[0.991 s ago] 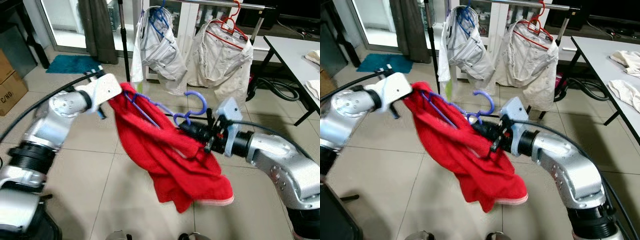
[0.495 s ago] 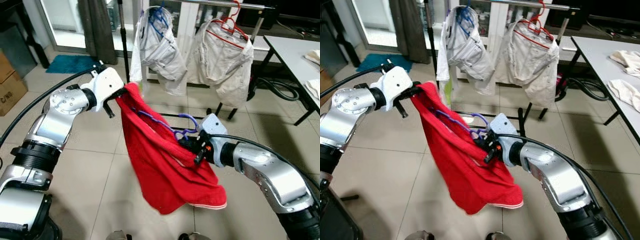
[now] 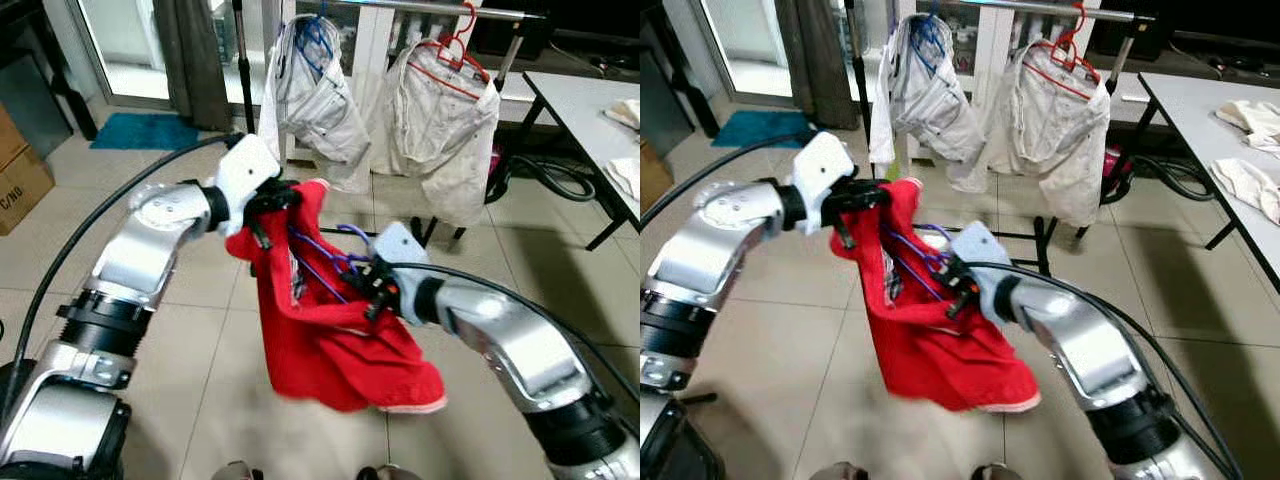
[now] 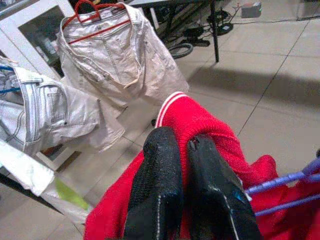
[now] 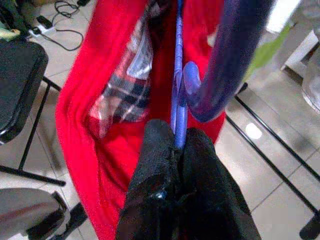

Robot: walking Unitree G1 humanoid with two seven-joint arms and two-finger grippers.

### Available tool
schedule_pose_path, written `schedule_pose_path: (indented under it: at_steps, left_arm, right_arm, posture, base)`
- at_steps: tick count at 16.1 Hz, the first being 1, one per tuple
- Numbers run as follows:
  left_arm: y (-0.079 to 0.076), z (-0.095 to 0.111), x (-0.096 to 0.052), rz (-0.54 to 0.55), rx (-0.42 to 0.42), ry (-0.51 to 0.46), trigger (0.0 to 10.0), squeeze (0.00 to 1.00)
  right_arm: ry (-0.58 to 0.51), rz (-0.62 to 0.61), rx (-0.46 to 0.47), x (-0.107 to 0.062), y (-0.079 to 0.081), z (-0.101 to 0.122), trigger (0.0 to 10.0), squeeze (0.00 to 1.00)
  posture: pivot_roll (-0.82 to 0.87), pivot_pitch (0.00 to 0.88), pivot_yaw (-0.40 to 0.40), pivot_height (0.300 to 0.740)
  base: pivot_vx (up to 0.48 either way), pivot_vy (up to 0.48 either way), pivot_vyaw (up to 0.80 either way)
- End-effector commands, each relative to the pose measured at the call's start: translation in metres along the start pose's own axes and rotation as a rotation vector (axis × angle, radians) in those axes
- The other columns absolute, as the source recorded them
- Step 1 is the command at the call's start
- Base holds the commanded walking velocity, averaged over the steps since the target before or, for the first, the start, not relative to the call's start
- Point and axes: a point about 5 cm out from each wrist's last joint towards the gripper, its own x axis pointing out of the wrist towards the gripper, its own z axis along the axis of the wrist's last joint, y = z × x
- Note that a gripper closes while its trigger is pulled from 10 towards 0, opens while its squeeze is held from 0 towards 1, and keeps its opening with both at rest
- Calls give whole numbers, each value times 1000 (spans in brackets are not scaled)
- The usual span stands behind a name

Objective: Hang hanger

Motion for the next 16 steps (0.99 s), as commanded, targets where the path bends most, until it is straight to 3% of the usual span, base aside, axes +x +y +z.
schedule_pose_path:
  at_steps: [1,5,7,9,10,14,15,16]
  left_arm:
    - [10,10,2,48,58,5,0,0]
    - [49,1,-13,234,101,138,0,0]
    - [58,-1,-11,259,86,142,0,0]
    - [55,-2,-3,230,68,127,0,0]
    - [50,4,6,192,26,76,0,0]
    - [35,19,33,19,-74,-16,0,0]
    - [31,17,37,-9,-98,-16,0,0]
    - [18,0,45,-68,-100,64,0,0]
  right_arm:
    - [-23,29,-27,1,5,9,0,0]
    - [-46,168,-109,-10,20,9,0,0]
    - [-59,272,-138,-14,29,10,0,0]
    - [-74,321,-143,-16,36,11,0,0]
    - [-75,325,-143,-15,36,12,0,0]
    - [-82,290,-137,-13,29,13,0,0]
    - [-85,290,-137,-12,29,14,0,0]
    - [-92,289,-139,-12,29,15,0,0]
  posture:
    - [-92,5,2,740]
    - [-87,0,10,740]
    - [-85,2,17,740]
    - [-87,6,22,740]
    - [-88,8,25,740]
    - [-80,12,28,740]
    - [-80,12,28,740]
    - [-85,11,38,740]
  base:
    - [0,0,0]
    - [0,0,0]
    - [0,0,0]
    - [0,0,0]
    - [0,0,0]
    - [0,0,0]
    - [0,0,0]
    - [0,0,0]
